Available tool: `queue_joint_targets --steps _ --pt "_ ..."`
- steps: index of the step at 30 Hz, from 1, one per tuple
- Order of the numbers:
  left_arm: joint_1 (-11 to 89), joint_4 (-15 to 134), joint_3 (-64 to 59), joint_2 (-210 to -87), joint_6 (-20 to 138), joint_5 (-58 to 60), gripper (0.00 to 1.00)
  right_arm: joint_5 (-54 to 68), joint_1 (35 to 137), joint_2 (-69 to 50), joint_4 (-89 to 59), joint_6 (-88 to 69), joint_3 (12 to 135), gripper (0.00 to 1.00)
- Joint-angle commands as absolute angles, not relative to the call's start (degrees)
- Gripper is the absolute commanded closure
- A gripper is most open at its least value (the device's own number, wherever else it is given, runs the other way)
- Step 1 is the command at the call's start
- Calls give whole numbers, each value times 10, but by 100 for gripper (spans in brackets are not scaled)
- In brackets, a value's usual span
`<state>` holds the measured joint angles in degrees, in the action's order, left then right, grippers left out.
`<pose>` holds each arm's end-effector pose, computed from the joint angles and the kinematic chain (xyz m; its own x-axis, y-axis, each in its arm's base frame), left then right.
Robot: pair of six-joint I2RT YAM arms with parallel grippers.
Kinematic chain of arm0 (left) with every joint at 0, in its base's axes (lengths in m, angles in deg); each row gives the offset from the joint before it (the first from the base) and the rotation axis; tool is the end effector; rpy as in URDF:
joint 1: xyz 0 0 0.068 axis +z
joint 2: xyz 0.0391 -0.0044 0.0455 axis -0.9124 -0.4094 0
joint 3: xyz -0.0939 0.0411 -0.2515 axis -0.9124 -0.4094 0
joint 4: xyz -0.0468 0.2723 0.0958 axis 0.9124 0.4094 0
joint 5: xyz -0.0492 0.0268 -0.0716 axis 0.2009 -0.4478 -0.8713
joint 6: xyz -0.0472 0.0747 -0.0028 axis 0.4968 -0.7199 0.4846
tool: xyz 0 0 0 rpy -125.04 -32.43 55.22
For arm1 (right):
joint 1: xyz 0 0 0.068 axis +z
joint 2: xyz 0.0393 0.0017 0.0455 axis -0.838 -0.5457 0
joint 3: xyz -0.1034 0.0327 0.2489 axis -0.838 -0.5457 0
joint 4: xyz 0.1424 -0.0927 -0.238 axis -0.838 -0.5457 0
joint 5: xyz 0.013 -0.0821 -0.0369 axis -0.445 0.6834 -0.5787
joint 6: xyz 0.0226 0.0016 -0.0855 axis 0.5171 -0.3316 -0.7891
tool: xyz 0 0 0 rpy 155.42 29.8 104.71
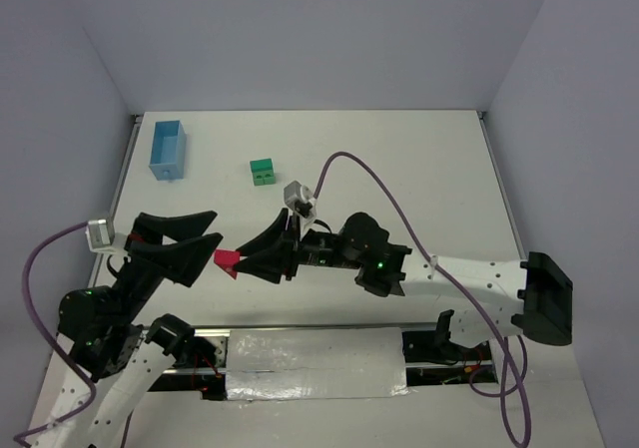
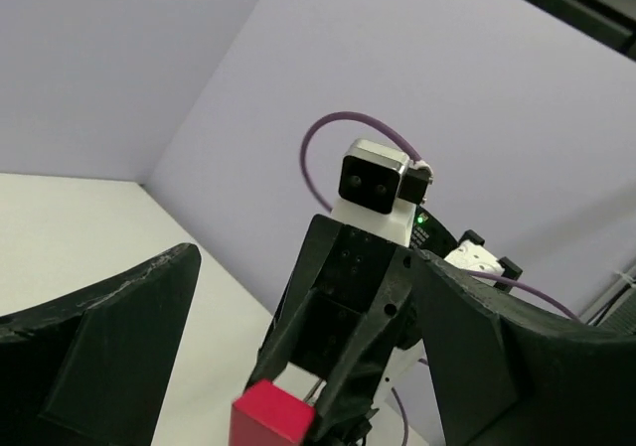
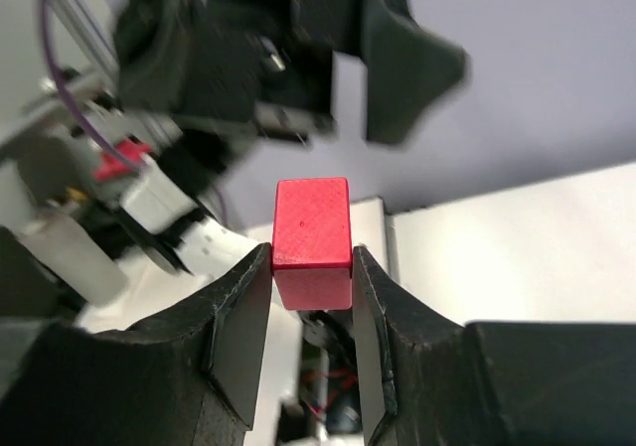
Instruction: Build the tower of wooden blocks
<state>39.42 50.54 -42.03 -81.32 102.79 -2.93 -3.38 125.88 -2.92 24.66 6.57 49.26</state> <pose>0.0910 -0.0637 0.4091 -0.1921 -0.8067 -0.5589 0.7606 0.2374 -0.6042 0.1108 0.3551 0.3564 -0.2950 0.2673 -0.9173 -0.9547 -0.0429 0.2945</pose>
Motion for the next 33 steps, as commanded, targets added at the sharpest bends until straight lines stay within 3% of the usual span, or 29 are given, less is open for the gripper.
queue_joint_targets --steps 1,7,11,14,20,33 --pt "393 687 -330 -841 930 -25 0 -44 1242 35 151 -46 502 98" --pt "392 789 -259 -894 892 -88 0 -105 1222 95 15 -157 523 97" --pt "393 736 -259 -920 841 -293 1 -164 1221 107 -85 -216 576 97" --pt "393 674 -282 -902 793 -383 1 -206 1221 99 -220 -262 625 96" --pt "392 659 -300 -897 742 -420 1 -211 1221 66 -406 -333 724 96" --pt "392 644 -319 -946 680 -449 1 -194 1221 36 -461 -326 763 93"
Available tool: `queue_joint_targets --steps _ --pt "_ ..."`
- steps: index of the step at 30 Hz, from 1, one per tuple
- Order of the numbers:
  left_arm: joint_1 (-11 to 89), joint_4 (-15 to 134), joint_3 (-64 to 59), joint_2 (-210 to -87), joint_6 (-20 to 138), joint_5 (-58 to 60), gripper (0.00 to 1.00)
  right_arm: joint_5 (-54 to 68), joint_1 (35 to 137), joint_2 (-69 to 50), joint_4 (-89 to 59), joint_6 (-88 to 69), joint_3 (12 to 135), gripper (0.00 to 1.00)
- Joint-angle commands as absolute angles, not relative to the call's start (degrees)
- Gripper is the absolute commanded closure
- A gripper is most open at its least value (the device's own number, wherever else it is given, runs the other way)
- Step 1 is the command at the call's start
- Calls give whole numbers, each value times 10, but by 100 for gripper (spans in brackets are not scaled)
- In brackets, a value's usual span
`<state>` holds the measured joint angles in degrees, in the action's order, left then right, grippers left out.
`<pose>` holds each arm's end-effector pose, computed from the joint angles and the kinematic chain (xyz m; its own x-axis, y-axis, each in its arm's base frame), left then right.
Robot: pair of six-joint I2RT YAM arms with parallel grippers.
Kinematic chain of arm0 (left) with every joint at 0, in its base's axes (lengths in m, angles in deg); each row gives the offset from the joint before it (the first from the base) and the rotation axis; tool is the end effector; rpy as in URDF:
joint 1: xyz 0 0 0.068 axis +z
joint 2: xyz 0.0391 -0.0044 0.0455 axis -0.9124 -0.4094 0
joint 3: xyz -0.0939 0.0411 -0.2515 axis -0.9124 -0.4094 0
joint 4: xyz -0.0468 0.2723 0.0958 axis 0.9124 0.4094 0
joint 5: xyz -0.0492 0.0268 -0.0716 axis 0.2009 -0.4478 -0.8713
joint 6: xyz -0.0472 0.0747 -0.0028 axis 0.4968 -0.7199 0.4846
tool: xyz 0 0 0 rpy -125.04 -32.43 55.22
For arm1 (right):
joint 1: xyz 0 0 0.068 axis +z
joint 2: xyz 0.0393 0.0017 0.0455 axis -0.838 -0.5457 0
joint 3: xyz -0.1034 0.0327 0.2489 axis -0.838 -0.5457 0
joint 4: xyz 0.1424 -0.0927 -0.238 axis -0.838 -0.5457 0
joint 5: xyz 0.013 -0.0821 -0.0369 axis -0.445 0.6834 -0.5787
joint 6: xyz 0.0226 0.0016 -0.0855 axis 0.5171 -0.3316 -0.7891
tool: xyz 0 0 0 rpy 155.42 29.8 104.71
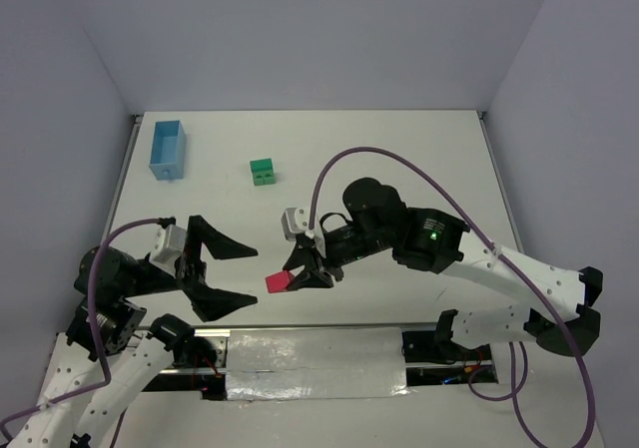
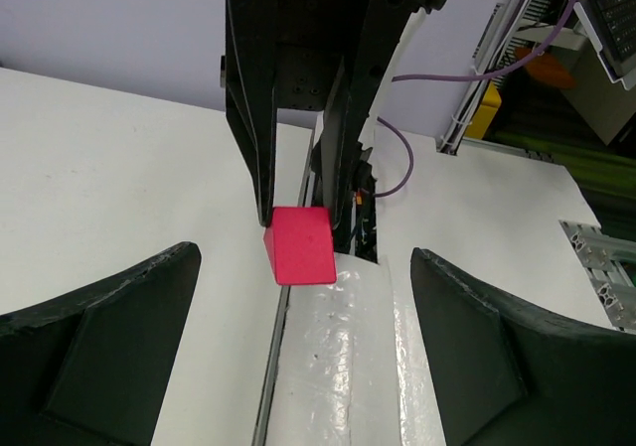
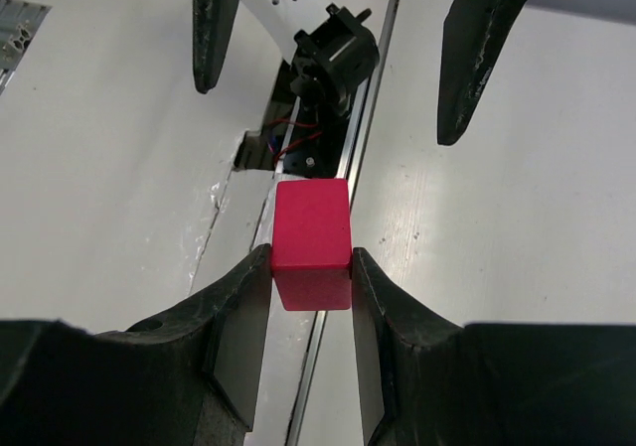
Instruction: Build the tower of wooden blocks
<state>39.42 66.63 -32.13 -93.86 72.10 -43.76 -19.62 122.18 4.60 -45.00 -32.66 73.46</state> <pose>0.0842 -0.1119 0.4015 -0.1685 -0.2013 -0.9649 0.9722 0.1276 -0.1964 0.0901 0.3007 0.4065 0.1236 -0.2846 -0.9507 -0.9741 -0.2174 -0.0615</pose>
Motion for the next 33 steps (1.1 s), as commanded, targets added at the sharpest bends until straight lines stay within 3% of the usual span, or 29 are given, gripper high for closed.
queue_joint_targets --steps 1,23,33 --pt "392 650 -321 -946 675 -448 1 -187 1221 34 -459 -323 762 93" --pt "393 699 -311 -1010 621 -456 3 -143 1221 5 -439 -290 791 90" --pt "393 692 -319 -1028 626 -442 11 -138 1222 -24 -456 -275 823 88"
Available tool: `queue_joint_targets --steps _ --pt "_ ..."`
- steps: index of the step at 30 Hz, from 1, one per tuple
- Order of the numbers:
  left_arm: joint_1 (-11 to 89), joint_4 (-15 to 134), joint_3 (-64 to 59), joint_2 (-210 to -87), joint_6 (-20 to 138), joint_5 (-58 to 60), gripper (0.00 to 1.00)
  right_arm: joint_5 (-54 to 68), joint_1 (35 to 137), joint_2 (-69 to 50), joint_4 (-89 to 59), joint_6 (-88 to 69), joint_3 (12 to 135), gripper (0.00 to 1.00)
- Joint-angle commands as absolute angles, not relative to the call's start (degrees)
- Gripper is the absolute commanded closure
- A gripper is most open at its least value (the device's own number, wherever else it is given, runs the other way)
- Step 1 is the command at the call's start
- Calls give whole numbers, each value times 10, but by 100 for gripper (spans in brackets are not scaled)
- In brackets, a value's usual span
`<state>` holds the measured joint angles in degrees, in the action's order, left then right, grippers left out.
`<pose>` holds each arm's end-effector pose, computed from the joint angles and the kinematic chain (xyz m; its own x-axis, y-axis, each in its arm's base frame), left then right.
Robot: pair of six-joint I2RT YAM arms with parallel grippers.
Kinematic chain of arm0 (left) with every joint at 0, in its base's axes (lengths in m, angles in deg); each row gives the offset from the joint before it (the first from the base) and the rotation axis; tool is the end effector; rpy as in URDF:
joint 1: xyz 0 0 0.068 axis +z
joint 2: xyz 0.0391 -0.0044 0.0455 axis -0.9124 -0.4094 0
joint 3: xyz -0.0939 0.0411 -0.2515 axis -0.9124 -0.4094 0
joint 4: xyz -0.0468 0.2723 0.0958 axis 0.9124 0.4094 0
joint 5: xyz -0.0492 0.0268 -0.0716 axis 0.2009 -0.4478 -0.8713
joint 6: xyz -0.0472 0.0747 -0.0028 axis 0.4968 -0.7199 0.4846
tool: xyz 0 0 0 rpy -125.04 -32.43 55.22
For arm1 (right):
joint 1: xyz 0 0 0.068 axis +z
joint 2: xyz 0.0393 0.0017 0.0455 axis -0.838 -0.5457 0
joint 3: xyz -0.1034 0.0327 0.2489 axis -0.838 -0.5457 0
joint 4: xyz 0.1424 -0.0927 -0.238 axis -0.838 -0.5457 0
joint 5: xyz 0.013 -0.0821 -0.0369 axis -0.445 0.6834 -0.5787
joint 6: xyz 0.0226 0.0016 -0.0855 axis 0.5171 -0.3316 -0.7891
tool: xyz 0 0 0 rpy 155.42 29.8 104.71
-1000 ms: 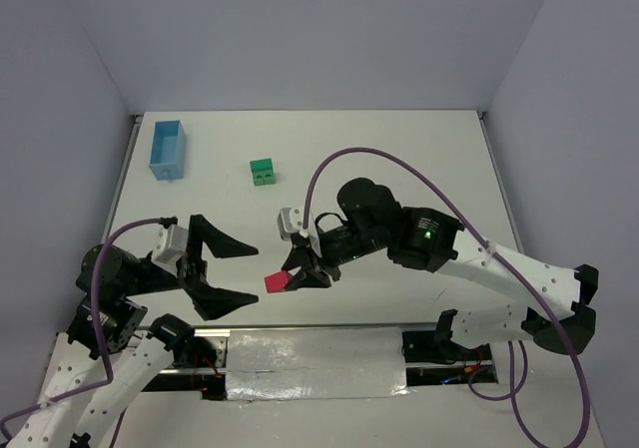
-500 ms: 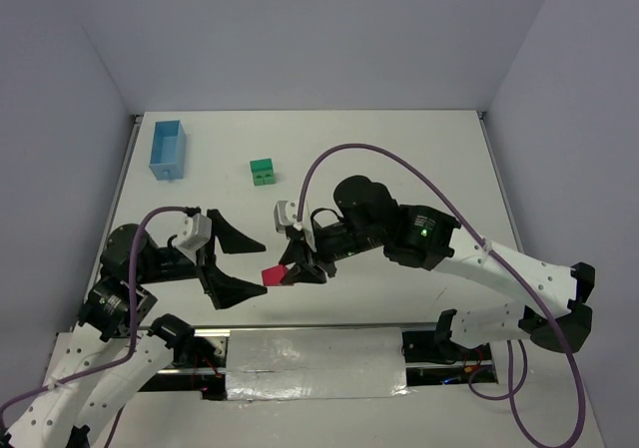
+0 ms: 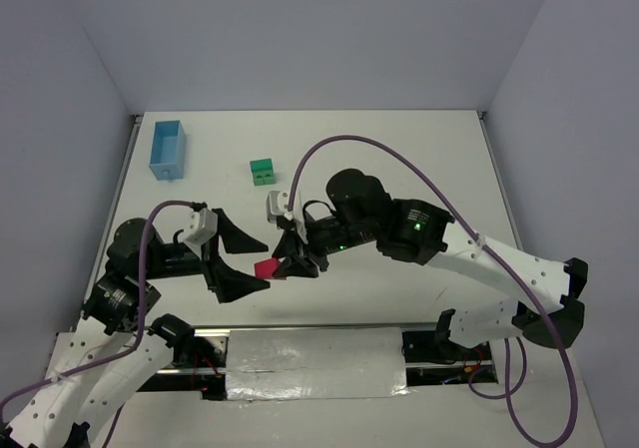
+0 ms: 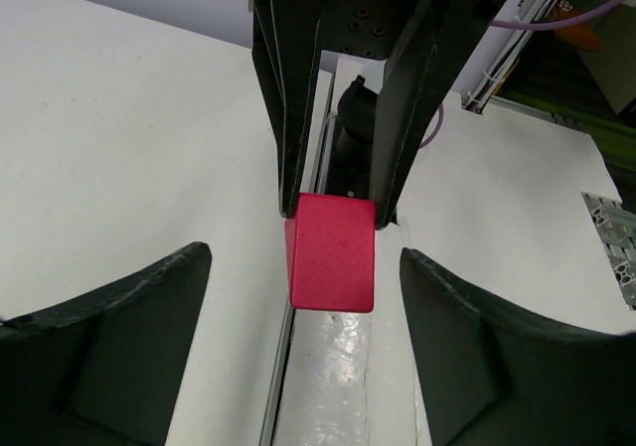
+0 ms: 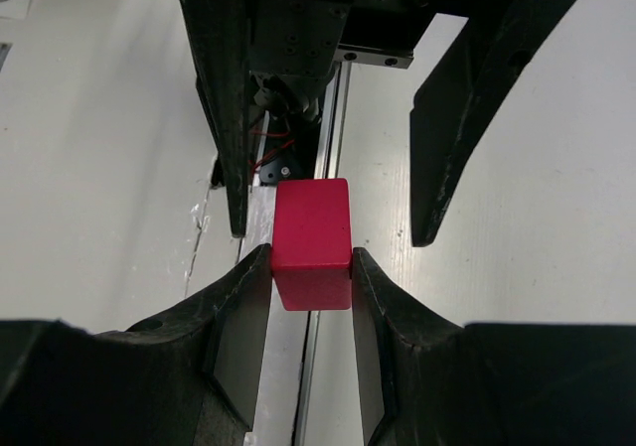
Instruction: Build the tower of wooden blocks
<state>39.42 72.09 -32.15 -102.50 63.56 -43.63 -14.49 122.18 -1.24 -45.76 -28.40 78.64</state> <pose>0.1231 -0.1311 0.3707 -0.2386 -0.0732 -0.9684 0.9529 0.1747 -0.2480 0.1074 0.3240 0.4081 0.0438 -0.3386 -0.9399 -0.9935 -0.1137 -0.0053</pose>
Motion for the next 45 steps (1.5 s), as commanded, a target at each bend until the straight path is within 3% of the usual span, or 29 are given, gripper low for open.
queue_joint_targets --steps 1,6,9,10,12,14,16,17,18,19,20,25,30,38,45 --pt "392 699 -316 -1029 623 -440 16 -133 1221 -26 -459 -272 824 88" --pt "392 713 -306 -1037 614 -434 34 -138 1221 -31 -456 -269 827 88" --pt "392 692 -307 -1039 632 -438 58 -142 1223 -34 -453 -268 827 87" --pt "392 682 -311 -1037 640 -440 78 -142 1222 -34 -451 -267 826 87" --pt "392 654 -315 -1033 660 -434 100 -139 1222 -32 -442 -263 820 81" --pt "392 623 -321 -1027 674 -431 100 -139 1221 -20 -431 -263 802 74" --pt "392 592 -332 -1019 700 -439 100 -144 1222 -8 -401 -256 774 61" --pt "392 575 -338 -1016 721 -441 100 -140 1222 8 -388 -250 763 44" --pt "392 552 -341 -1012 729 -440 100 -133 1221 18 -376 -241 752 35" --pt "392 539 -349 -1004 739 -440 100 -131 1220 26 -350 -234 729 4" --pt "392 528 -353 -999 747 -438 100 -128 1219 47 -336 -228 718 0" --pt "392 436 -383 -966 819 -419 100 -148 1201 132 -206 -175 605 1" --pt "392 385 -398 -958 878 -400 100 -139 1200 163 -71 -113 537 27" --pt "391 325 -413 -956 924 -382 100 -130 1202 145 72 -53 498 32" --pt "391 342 -405 -966 916 -378 100 -141 1207 123 98 -51 508 46"
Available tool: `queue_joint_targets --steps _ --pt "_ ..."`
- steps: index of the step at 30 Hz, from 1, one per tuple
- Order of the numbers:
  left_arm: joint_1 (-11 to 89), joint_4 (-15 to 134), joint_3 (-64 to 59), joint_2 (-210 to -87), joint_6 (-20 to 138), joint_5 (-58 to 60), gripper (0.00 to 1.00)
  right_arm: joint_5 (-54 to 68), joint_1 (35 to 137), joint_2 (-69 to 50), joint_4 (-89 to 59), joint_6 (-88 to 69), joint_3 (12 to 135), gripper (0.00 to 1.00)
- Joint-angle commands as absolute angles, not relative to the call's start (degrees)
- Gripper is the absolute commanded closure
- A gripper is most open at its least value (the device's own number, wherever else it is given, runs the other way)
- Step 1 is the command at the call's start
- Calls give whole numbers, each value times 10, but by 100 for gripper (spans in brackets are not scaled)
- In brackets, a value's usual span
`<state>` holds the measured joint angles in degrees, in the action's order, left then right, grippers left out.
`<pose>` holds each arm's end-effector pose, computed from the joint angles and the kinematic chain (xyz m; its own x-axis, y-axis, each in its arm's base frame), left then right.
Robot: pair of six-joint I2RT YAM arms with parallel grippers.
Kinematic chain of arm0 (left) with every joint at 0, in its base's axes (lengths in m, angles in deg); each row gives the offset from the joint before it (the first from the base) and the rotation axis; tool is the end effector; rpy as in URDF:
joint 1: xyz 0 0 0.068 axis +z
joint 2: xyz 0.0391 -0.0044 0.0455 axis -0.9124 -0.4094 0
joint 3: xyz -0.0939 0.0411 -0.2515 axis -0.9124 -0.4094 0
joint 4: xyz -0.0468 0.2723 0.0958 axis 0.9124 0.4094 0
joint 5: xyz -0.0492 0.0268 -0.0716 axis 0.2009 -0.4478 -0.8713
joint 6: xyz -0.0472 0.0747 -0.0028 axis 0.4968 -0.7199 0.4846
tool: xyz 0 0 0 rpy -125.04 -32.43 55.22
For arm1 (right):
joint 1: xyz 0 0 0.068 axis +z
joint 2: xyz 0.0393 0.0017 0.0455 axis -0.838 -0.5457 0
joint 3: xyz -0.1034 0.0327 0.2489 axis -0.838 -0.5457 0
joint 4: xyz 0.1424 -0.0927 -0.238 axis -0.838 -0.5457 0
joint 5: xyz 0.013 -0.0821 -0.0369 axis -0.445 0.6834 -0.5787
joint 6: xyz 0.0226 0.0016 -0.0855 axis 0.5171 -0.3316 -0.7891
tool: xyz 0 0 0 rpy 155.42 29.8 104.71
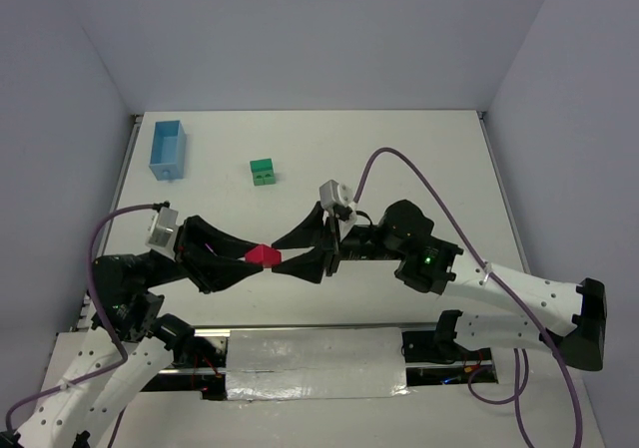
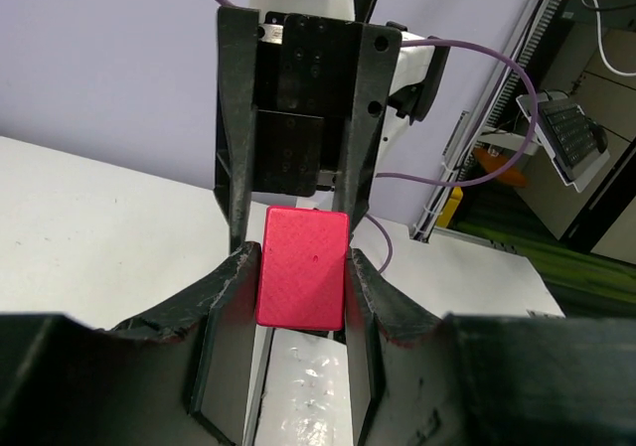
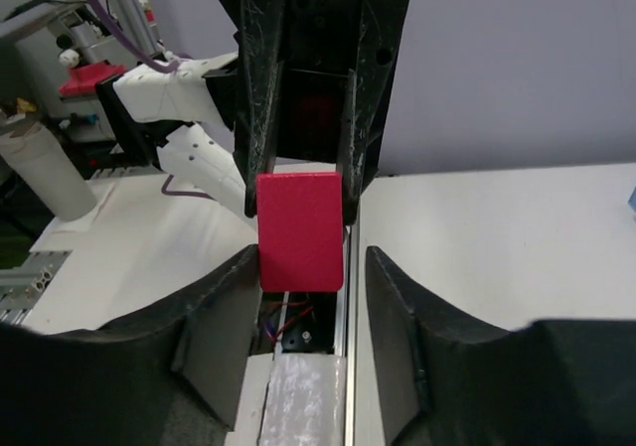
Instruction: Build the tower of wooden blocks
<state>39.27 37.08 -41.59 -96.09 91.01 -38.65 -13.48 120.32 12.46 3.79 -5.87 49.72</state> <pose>0.1033 -0.1169 0.3971 -0.2205 -0.4111 -0.8845 0.9616 0.0604 -0.2677 0.1050 0.2920 0.3930 -0.0956 0.1694 -0.9809 -0.9948 -0.0497 0.0884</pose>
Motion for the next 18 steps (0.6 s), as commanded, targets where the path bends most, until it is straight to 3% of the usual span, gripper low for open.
queue_joint_targets --steps 1,2,4,8,9,11,13,15,18 --pt "391 343 -405 -966 916 -377 100 -145 1208 122 98 -55 508 49" --pt "391 346 -406 -967 916 -375 100 -146 1209 121 96 -57 510 58" --pt "391 346 -405 -969 914 -374 100 -147 1210 119 98 -62 508 67" --pt "391 355 -404 -977 909 -375 100 -157 1214 121 100 -76 502 100" --pt "391 362 -398 -979 902 -375 97 -155 1214 121 97 -81 502 100" --pt "391 381 -390 -984 888 -378 67 -144 1214 120 75 -87 505 100" --pt "391 446 -358 -989 842 -390 22 -132 1209 116 20 -106 520 100" --pt "391 521 -322 -993 755 -399 3 -137 1203 111 -28 -118 534 100" --pt "391 678 -234 -1006 643 -396 0 -160 1188 106 -131 -147 569 100"
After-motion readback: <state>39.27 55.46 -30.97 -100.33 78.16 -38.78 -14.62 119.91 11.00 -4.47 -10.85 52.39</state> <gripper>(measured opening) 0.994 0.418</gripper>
